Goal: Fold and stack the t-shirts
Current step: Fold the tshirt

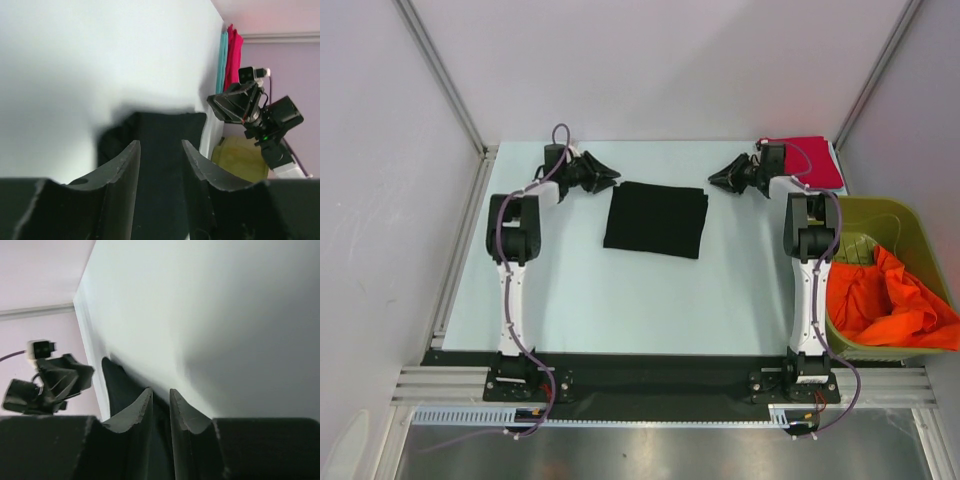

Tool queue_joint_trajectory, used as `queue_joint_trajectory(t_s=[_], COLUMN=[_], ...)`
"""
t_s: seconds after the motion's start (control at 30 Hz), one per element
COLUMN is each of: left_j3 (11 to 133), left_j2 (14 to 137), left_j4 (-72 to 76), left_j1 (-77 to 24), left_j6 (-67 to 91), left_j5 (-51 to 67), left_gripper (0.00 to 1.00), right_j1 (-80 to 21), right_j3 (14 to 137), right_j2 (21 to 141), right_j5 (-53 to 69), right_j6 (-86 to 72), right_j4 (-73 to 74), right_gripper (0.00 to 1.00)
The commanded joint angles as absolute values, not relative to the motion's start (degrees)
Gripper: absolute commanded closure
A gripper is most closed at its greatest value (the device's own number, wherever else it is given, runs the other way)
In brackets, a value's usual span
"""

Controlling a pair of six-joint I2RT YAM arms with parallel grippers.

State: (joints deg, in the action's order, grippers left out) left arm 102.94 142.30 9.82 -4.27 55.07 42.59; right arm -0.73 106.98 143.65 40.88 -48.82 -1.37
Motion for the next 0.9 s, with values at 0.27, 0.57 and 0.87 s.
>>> queue_joint_trajectory(t_s=[0.27,0.57,0.87], left_j3=[73.41,67.50,59.68], left_j2=[108.20,116.45,117.95], left_j4=[13.59,20.91,12.09], left_j1=[-10.89,-14.50,-9.50], left_j6=[51.58,53.17,40.19], left_j5=[40.51,47.28,48.69], left_gripper=[0.55,0.59,0.60], right_j1=[-8.77,-15.73,-11.43], right_j3=[96.87,80.25,66.28], right_j2=[122.61,121.55,119.19], right_j5=[44.91,53.96,54.85], right_j6=[-44.30,-45.10,-35.89], right_j4=[7.66,-2.47,1.81], right_gripper=[0.67,0.71,0.78])
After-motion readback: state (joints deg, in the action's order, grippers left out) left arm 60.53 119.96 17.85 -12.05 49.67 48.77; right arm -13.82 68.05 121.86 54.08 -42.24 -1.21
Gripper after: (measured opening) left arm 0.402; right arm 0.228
